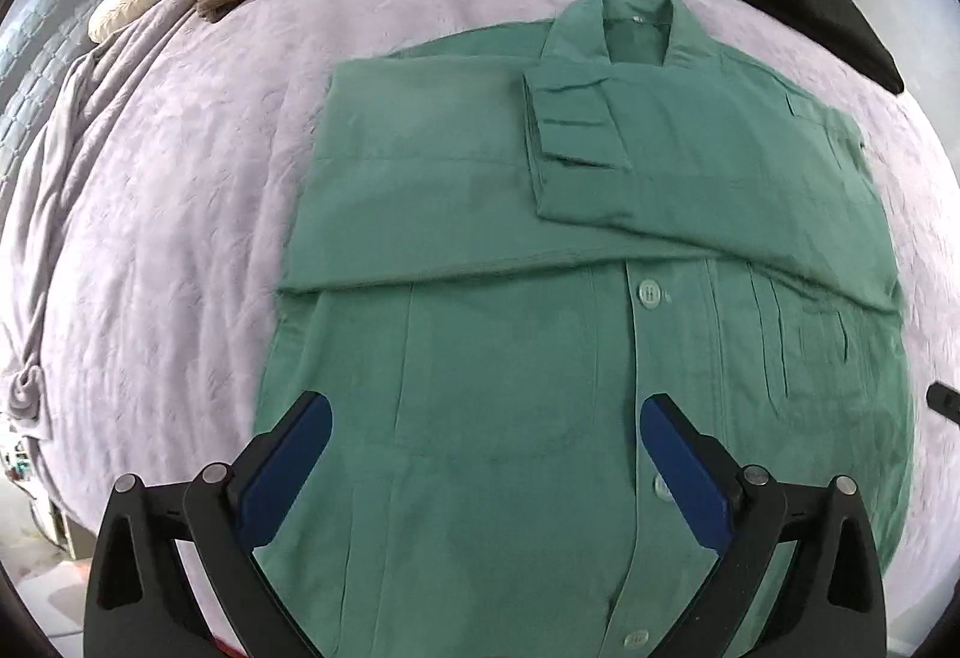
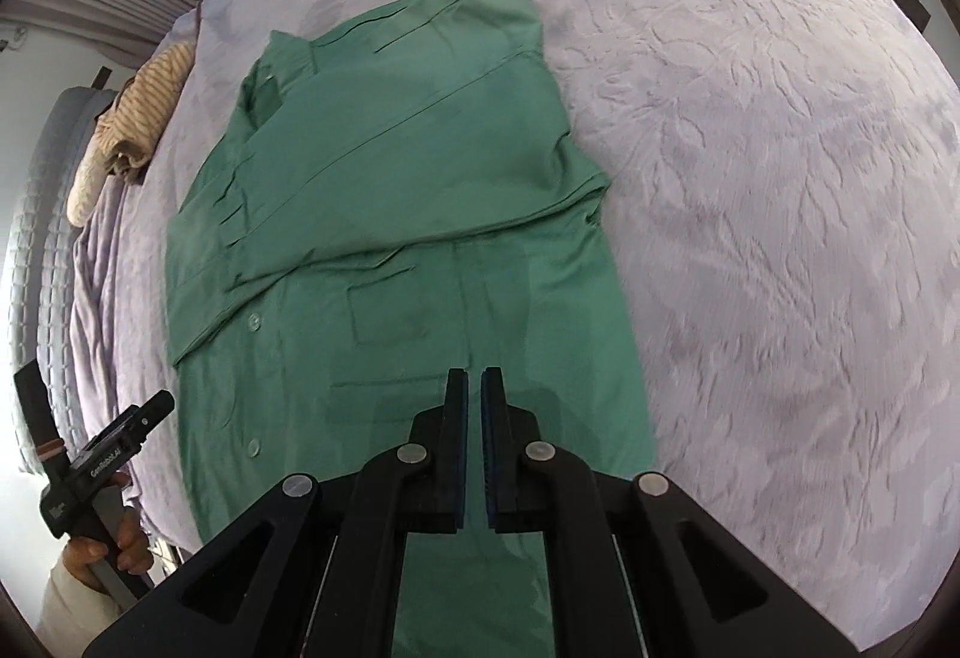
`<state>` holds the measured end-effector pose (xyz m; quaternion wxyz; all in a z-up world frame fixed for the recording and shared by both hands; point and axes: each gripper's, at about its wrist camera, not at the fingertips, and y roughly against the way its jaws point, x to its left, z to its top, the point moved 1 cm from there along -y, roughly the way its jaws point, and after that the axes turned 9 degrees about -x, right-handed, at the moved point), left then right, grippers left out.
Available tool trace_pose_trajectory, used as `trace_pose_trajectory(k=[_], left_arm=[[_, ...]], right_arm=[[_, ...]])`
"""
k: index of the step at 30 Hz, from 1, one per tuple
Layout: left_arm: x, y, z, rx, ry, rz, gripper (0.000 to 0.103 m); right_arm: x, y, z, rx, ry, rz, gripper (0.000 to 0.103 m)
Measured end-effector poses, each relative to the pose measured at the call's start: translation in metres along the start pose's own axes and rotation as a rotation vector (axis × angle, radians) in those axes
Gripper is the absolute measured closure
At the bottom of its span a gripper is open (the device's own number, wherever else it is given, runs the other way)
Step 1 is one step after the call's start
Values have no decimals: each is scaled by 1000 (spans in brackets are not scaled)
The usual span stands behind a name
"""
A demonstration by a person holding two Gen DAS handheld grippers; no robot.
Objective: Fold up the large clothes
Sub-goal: 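Move both open grippers over the folded jacket toward its hem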
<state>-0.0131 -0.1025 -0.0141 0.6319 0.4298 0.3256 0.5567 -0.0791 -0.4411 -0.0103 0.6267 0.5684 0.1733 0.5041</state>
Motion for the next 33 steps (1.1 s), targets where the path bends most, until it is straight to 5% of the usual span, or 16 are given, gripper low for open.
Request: trace_pose_trajectory(k=[7,8,9,11,19,22,23,33], left_arm=[[2,27,-12,31,22,0,0],[2,31,-13,36,29,-5,0],[2,32,-14,38,32,-7,0],[2,36,-17,41,34,-6,0],[2,48,-26,64,51,-13,0],[1,54,-28,61,54,-16,0],[2,56,-29,59,56,-18,0],[8,73,-33,40,61,6,0]], right_arm=[[16,19,0,13,22,10,95],[18,21,0,13,28,9,80],[22,25,0,10,38,7,47],[27,33,-1,-11,55,12,23],[41,42,-6,1,101,16,22],[47,49,-10,-22,126,17,12],[49,51,-10,-30,132,15,0],[62,50,-18,21,157,47,0]])
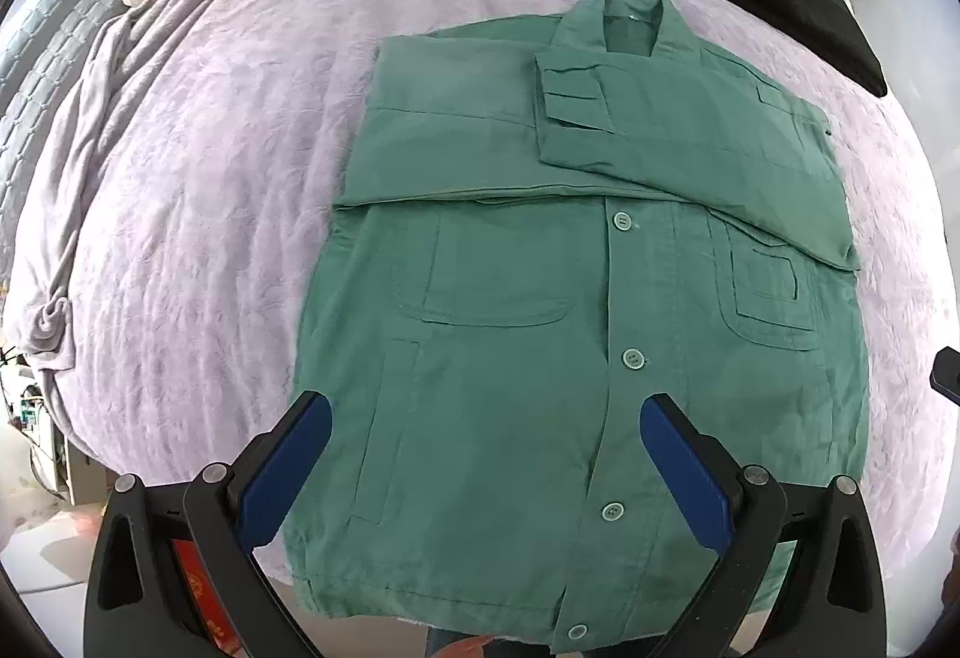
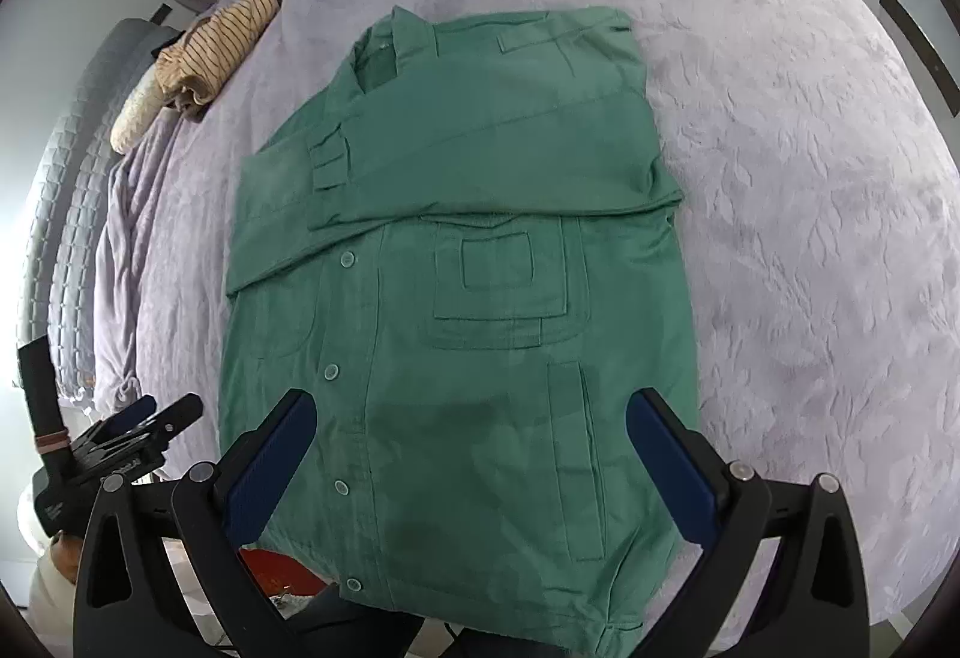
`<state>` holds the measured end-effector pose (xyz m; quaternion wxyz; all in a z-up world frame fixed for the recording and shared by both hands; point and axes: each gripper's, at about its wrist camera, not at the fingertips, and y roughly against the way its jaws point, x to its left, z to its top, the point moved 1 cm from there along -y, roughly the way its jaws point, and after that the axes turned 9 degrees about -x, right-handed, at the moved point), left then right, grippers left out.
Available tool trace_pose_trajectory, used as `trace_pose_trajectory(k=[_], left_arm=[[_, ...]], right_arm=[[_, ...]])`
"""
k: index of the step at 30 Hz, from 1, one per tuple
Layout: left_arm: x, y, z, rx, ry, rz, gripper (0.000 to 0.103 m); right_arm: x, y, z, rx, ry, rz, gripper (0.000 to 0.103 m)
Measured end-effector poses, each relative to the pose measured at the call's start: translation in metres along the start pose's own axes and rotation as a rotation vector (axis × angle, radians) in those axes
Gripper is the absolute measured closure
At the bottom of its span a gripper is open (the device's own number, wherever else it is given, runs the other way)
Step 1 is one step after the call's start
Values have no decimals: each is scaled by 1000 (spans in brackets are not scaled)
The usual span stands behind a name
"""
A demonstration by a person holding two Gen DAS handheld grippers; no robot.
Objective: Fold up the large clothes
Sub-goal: 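Move both open grippers over the folded jacket toward its hem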
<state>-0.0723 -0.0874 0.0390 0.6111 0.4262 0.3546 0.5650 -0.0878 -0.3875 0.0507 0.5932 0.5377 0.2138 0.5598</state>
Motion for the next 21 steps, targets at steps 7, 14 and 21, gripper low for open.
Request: trace_pose_trajectory(k=[7,14,21], left_arm=[[9,3,-7,9,24,30,0],[4,0,-12,44,7,-31,0],[8,-9,-17,64,-31,-47,0]], right_arm=[[0,-6,-3,21,-22,33,0],[-5,-8,-7,42,-59,41,0],[-14,-17,-21,63,-140,29,0]])
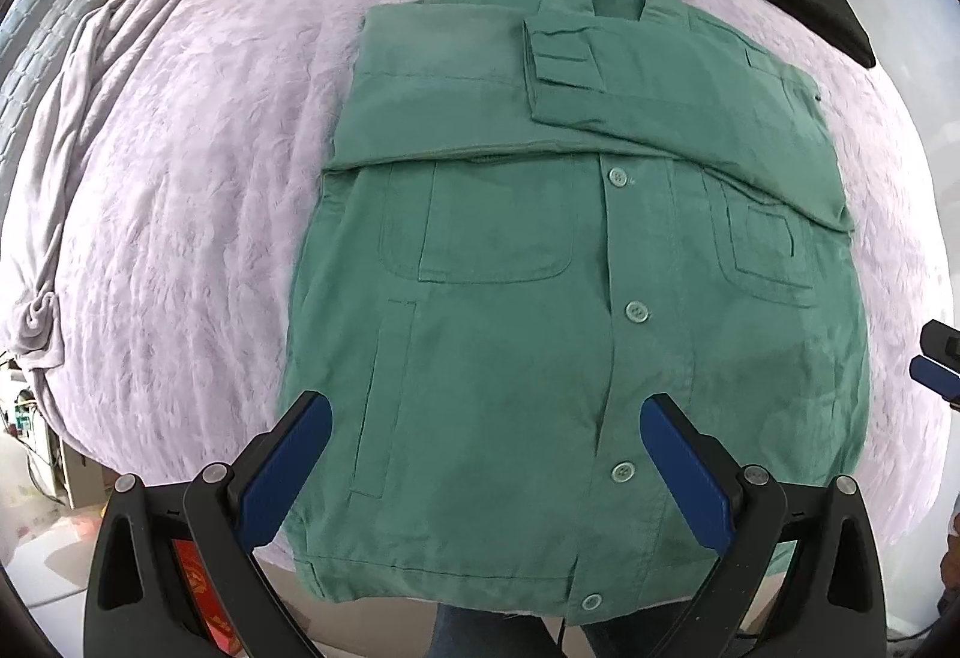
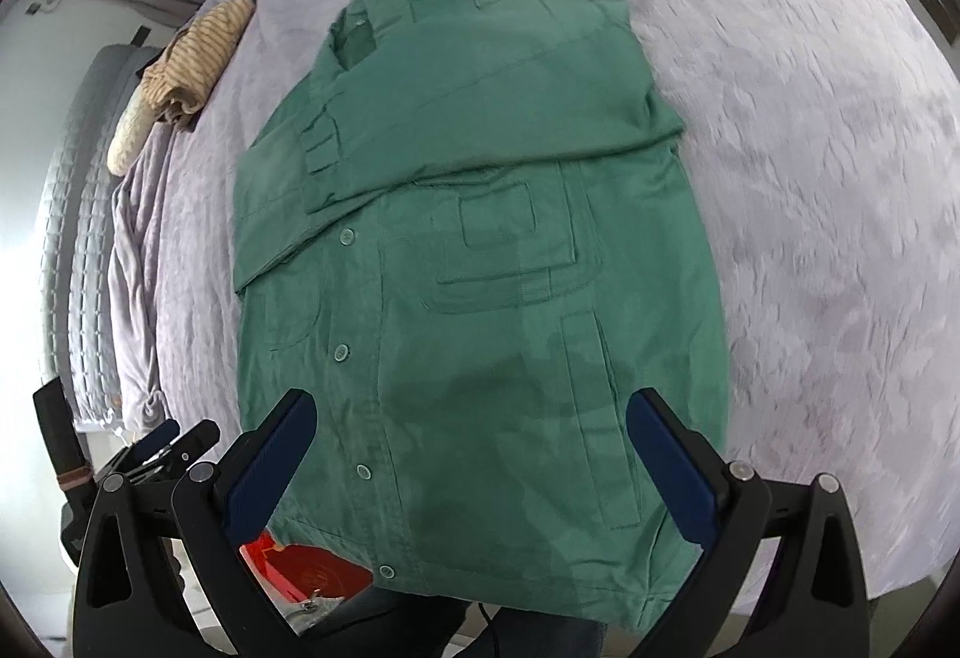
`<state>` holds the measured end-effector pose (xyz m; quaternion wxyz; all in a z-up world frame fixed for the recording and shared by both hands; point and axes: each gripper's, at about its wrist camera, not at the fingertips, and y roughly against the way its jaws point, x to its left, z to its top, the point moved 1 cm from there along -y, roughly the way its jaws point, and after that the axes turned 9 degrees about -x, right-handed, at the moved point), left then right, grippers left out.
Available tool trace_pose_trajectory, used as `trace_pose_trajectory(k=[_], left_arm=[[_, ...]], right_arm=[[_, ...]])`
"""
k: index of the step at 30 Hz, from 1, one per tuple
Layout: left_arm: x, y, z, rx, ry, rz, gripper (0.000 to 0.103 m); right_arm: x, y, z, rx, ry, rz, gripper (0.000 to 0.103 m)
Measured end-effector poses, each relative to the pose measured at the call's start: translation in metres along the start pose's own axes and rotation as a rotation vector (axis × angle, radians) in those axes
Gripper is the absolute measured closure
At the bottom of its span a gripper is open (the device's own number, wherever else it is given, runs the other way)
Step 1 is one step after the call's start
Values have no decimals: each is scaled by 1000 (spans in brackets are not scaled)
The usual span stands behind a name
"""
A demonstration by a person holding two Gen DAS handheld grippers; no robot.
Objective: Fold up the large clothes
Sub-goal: 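Move both open grippers over the folded jacket toward its hem, then grasp the green jacket's hem with both grippers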
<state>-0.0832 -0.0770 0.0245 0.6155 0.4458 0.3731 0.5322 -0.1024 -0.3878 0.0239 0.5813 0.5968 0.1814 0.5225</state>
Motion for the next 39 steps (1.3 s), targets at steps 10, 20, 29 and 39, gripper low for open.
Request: trace_pose_trajectory(k=[10,20,29,39], left_arm=[[37,-30,-23,66,-29,-60,0],[81,-48,-47,120,-65,-79,0],[108,-56,-63,124,-82,-112,0],[164,-81,-102,242,22,-223,0]], right_arm=[[2,-25,-43,34,-125,-52,0],[-1,-33,-86,30,-253,-74,0],[-4,-30,-102,14,-281,-97,0],[-52,-10,-112,-50,-316,-192,0]])
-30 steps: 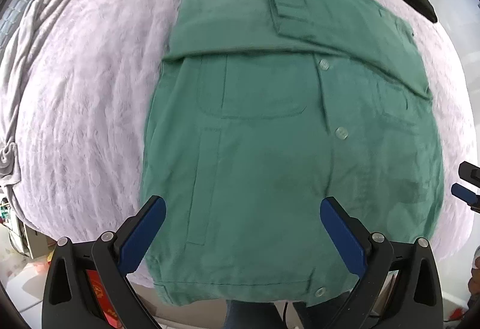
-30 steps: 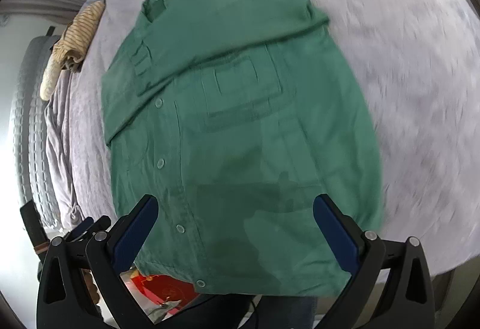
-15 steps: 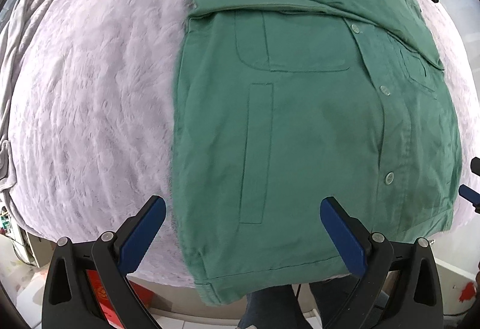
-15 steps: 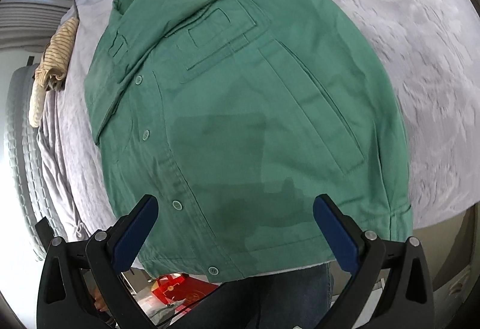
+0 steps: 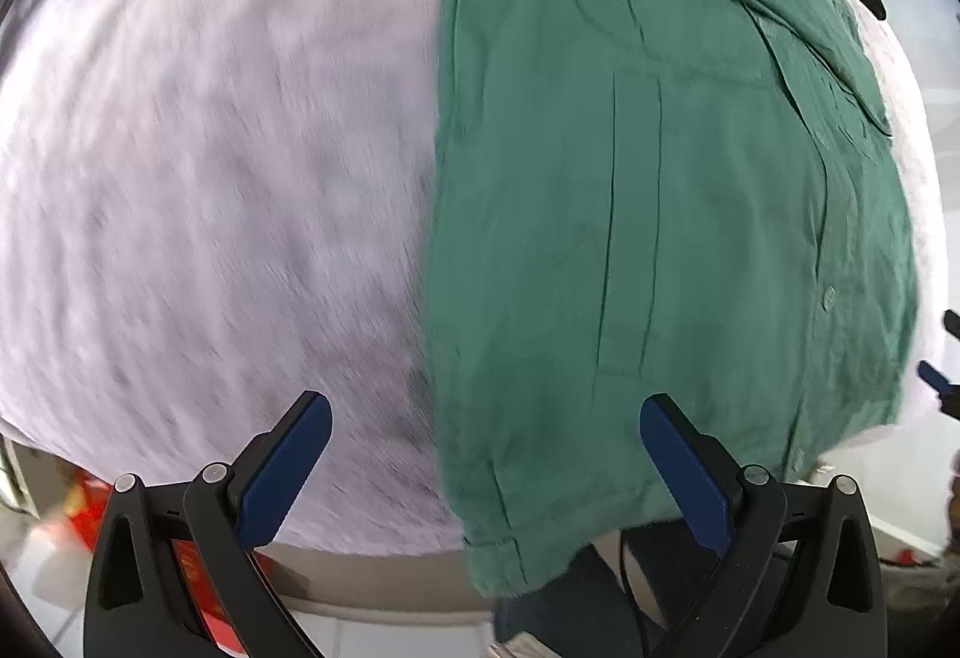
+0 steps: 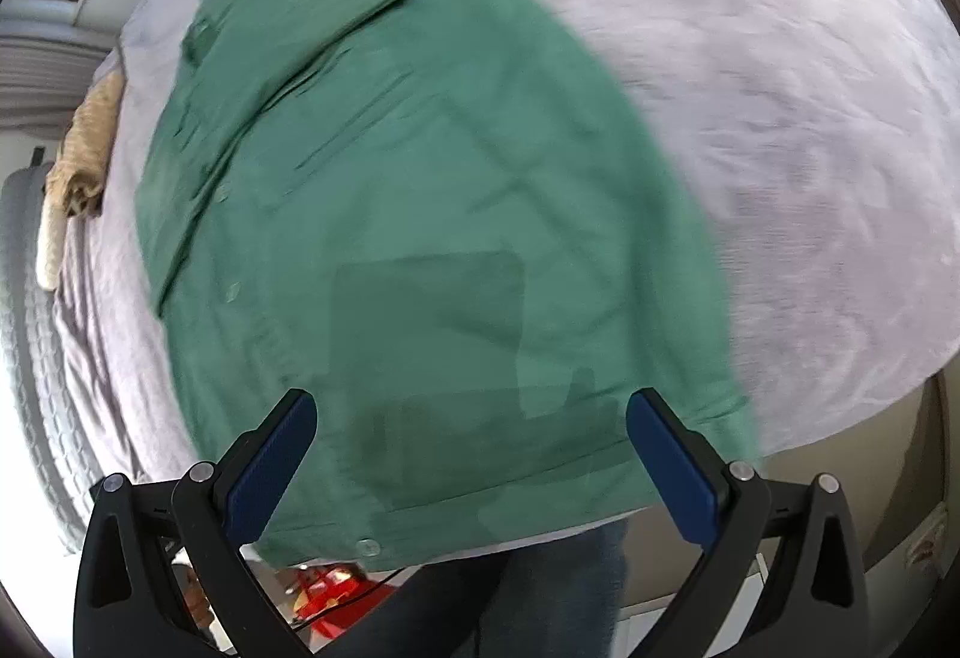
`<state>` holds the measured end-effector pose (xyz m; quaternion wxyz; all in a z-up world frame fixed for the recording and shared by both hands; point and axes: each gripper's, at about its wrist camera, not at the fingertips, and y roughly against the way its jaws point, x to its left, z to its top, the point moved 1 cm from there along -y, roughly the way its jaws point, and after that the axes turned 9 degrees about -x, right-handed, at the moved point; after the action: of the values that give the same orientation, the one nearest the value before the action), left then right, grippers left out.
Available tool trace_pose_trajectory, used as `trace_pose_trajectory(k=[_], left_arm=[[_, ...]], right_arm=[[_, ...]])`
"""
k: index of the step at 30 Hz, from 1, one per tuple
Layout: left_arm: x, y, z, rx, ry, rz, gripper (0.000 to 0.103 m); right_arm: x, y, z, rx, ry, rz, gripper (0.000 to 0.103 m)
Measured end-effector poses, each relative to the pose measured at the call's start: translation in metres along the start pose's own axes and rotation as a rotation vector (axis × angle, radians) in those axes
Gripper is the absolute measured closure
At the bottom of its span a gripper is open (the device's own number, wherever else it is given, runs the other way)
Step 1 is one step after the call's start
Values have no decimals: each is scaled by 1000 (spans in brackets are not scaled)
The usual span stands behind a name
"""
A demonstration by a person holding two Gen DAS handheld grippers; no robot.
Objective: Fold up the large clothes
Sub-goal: 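Grasp the green jacket's hem with both grippers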
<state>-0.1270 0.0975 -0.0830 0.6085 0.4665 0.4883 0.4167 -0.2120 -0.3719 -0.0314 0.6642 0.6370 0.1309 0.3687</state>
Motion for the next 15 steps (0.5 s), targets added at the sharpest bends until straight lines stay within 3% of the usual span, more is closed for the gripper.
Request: trace_pose_trajectory(k=[4,9,15], left_arm=[[2,-13,-16,53,10,-43,0],[-5,-25,-32,107,-9,-66,0],[-12,-35,-28,129,-23,-60,0]], right_arm=[[-29,4,4,-45,-15,-75,0],[-61,-10,-1,-13,-41,-135,0],[-65,-31,-16,72,-108,-5,0]])
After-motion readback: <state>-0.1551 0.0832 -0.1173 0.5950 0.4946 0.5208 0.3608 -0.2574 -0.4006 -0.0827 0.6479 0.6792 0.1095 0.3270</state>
